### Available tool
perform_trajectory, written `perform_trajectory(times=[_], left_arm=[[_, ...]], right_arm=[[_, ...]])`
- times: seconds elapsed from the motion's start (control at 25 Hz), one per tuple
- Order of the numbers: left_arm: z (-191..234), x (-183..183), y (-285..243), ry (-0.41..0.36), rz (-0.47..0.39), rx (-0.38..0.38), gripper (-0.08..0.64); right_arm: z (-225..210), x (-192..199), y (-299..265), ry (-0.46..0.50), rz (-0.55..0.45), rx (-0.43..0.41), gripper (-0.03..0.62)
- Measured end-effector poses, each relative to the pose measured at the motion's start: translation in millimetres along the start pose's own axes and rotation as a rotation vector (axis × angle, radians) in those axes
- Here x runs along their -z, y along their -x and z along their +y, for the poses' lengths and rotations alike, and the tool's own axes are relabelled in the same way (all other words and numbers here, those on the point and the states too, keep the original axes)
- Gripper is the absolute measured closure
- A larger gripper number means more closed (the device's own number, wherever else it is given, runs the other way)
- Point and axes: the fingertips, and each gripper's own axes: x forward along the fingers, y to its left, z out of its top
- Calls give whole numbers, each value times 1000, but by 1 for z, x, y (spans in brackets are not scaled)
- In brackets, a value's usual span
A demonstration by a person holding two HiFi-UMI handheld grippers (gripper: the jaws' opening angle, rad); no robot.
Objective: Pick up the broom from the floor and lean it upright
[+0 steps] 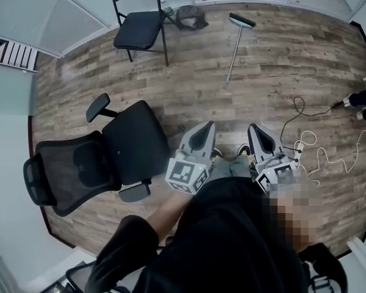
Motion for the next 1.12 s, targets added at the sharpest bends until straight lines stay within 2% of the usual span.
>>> perform_trajectory(times=[0.32, 0.64, 0.84, 1.12], left_arm=[[26, 4, 12, 62, -15, -2, 546], [53, -10, 3, 57, -33, -40, 546], [71, -14, -25, 54, -15, -66, 546], [76, -44, -103, -12, 11, -45, 545]], right_arm=[[18, 10, -8, 59, 36, 6, 578], [5, 13, -34, 66, 57, 11, 578], [-20, 8, -65, 58, 52, -10, 578], [-88, -24, -114, 38, 27, -1, 578]])
